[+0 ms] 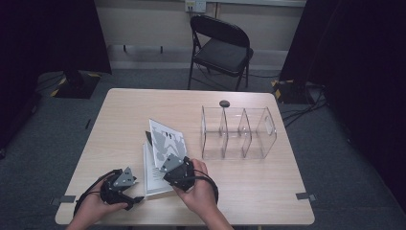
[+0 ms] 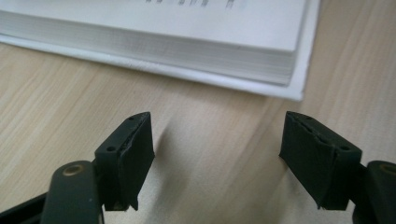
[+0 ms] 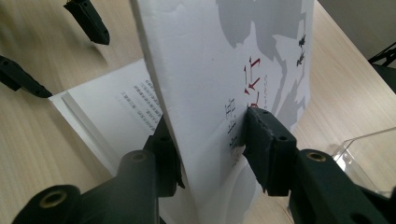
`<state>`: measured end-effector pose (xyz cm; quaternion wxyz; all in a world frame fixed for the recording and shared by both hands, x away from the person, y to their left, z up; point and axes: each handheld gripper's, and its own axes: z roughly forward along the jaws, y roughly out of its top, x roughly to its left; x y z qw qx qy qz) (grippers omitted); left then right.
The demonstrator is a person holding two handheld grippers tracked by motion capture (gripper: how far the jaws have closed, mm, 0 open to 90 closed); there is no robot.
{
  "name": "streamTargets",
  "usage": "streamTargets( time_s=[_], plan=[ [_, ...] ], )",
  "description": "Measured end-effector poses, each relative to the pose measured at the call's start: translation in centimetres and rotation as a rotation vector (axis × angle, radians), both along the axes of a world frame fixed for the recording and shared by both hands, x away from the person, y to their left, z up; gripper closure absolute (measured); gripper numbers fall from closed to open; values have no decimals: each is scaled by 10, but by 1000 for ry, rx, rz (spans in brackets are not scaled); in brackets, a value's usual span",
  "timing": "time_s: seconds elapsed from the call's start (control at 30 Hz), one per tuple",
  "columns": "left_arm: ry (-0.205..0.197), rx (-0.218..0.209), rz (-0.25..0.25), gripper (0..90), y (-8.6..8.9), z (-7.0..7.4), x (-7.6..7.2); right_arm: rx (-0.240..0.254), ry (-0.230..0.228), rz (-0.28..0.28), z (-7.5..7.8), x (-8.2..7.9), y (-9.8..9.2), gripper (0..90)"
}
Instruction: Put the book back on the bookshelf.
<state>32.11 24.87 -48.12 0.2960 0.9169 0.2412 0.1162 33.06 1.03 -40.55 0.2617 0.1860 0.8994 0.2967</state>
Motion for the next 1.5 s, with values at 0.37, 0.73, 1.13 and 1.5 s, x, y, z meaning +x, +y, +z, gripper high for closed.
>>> streamTargets(
  time_s=[0.37,0.73,1.13,1.5],
  plan=[
    [-29,10,42,235,-6,0,8,-19,38,-18,20,7,-3,606],
    [-80,2,56,215,-23,-1,12,-32,64,0,36,7,4,615],
    [-181,-8,74,189,-19,11,12,-31,72,-2,42,11,5,617],
    [-258,-30,49,178,-24,29,9,-56,65,4,54,15,9,617]
  ],
)
